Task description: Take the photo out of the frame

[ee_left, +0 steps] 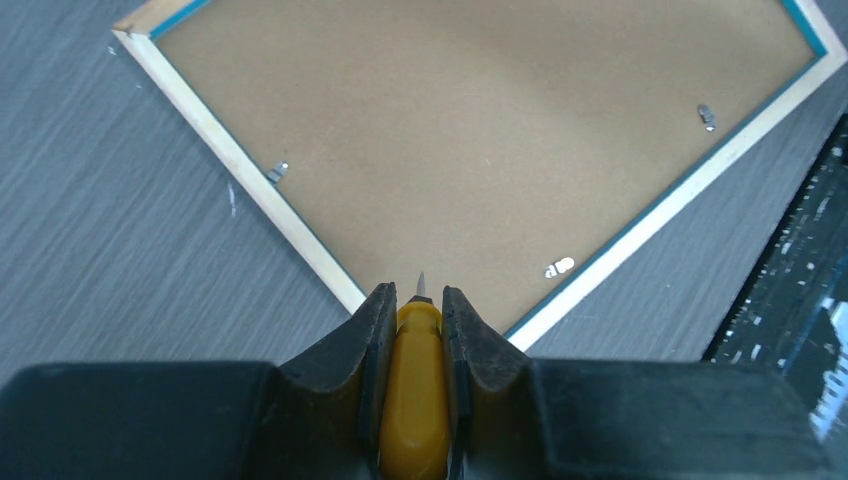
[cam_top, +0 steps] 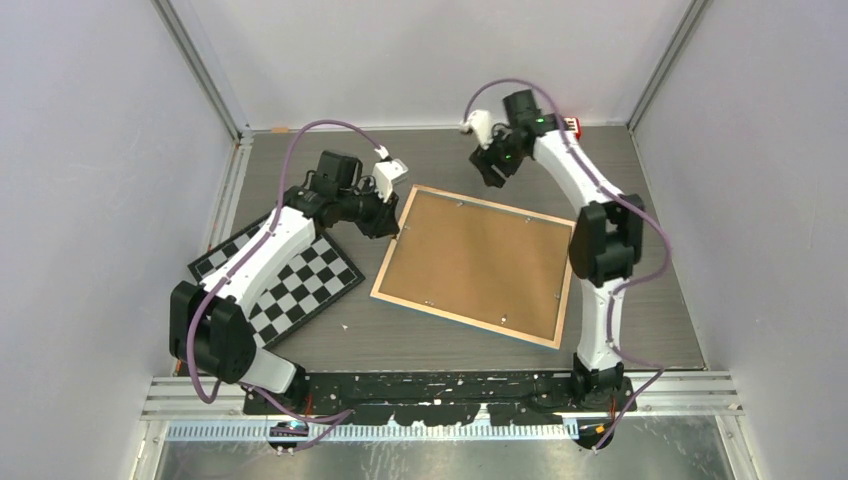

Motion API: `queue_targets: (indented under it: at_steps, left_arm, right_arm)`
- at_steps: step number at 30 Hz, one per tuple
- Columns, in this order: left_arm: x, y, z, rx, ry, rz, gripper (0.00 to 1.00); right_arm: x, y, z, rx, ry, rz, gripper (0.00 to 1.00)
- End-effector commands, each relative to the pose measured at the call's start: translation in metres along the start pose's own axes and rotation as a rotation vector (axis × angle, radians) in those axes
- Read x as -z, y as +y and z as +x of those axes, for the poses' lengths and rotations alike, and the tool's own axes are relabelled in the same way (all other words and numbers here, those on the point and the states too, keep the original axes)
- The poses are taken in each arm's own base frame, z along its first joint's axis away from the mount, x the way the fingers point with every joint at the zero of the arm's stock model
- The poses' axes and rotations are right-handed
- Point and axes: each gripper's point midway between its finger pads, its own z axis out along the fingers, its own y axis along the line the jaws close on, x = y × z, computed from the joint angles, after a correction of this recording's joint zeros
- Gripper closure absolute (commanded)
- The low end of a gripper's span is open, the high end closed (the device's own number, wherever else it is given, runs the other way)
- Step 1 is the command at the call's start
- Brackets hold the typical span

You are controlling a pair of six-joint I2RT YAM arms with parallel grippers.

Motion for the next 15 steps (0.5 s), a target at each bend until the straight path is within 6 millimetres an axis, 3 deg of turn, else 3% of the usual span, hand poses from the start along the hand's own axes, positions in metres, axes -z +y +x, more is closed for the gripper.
queue_targets:
  at_steps: [1,5,9,11,15]
  left_arm:
    - [0.003,0.020,-0.028,-0.096,-0.065,-0.079,1.00]
    - [0.002,0.028,-0.036,-0.107,-0.053,-0.099,1.00]
    - [0.005,0.030,-0.041,-0.134,-0.070,-0.108,1.00]
    - [0.004,0.029,-0.042,-0.139,-0.084,-0.106,1.00]
    - [-0.001,0.030,-0.040,-0.116,-0.092,-0.104,1.00]
  right_arm:
    - [0.085,-0.003,0.009,-0.557,-0.096,0.090,0.32]
    - [0.109,0.017,0.091,-0.922,-0.007,0.137,0.31]
    - [0.132,0.045,0.156,-1.113,0.070,0.203,0.31]
    - [0.137,0.063,0.180,-1.162,0.117,0.220,0.31]
    - [0.134,0.085,0.203,-1.194,0.162,0.235,0.32]
